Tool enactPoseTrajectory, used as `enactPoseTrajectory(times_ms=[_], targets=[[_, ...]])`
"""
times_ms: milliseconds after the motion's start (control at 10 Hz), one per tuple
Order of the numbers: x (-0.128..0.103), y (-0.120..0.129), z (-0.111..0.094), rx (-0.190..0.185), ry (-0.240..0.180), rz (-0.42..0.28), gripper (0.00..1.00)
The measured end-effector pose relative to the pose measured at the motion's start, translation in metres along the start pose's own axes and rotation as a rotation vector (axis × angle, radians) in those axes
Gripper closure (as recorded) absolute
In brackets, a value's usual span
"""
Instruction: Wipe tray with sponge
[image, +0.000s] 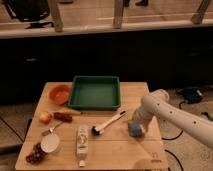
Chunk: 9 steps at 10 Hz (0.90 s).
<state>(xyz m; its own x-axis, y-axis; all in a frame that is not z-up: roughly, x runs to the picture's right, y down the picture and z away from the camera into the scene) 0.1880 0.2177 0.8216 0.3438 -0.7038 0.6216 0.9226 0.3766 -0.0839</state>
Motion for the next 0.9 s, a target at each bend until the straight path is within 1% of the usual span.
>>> enactPoseTrajectory(times_ms=[200, 300, 400, 600, 700, 900], targets=[[0.004, 0.001, 0.006, -0.018, 0.010, 0.000, 0.20], [0.005, 0.002, 0.009, -0.026, 0.012, 0.002, 0.23], [0.005, 0.002, 0.011, -0.029, 0.012, 0.005, 0.30], [0.005, 0.002, 0.013, -0.034, 0.010, 0.005, 0.47], [0.004, 0.002, 0.014, -0.037, 0.005, 0.005, 0.60], [0.003, 0.002, 0.016, -0.033, -0.001, 0.008, 0.80]])
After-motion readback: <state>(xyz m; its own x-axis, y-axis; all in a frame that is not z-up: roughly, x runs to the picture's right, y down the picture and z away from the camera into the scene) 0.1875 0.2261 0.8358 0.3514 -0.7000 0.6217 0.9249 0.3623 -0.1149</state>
